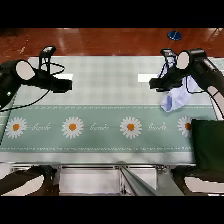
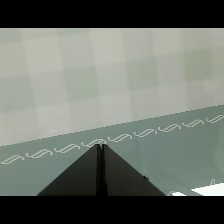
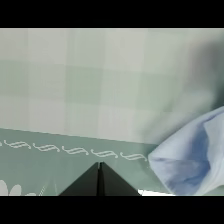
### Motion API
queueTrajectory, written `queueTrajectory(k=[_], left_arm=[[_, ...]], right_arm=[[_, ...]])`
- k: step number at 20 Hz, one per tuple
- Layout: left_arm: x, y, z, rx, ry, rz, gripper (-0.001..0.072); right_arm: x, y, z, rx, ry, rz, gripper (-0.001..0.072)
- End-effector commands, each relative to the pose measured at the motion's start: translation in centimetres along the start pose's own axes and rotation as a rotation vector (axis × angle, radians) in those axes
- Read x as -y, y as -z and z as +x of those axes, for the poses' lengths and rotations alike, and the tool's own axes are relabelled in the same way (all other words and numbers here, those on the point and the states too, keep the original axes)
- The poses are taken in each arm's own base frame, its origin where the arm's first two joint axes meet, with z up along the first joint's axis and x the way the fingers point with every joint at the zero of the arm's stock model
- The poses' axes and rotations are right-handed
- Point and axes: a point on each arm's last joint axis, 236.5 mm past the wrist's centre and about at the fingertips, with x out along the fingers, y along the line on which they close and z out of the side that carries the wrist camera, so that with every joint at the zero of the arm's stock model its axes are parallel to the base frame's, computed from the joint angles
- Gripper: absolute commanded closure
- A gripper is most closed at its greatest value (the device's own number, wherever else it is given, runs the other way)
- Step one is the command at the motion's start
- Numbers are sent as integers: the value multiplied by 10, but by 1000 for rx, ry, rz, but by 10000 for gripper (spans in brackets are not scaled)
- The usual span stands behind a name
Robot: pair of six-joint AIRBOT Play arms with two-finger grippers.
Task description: Fold the shirts.
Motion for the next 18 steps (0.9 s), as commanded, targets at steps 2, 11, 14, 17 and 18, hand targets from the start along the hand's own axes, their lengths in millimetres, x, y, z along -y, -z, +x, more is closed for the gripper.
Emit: queueTrajectory(k=[2, 11, 14, 17, 18], left_arm=[[0, 0, 0, -1, 0, 0, 694], [0, 0, 0, 0, 0, 0, 694], [0, 0, 0, 0, 0, 0, 694], [-1, -19, 0, 79, -3, 0, 694], [-1, -28, -1, 119, -4, 0, 694]], right_arm=[[0, 0, 0, 0, 0, 0, 690], [0, 0, 0, 0, 0, 0, 690], [0, 0, 0, 0, 0, 0, 690], [-2, -8, 0, 33, -5, -2, 690], [-1, -22, -1, 92, -4, -10, 690]])
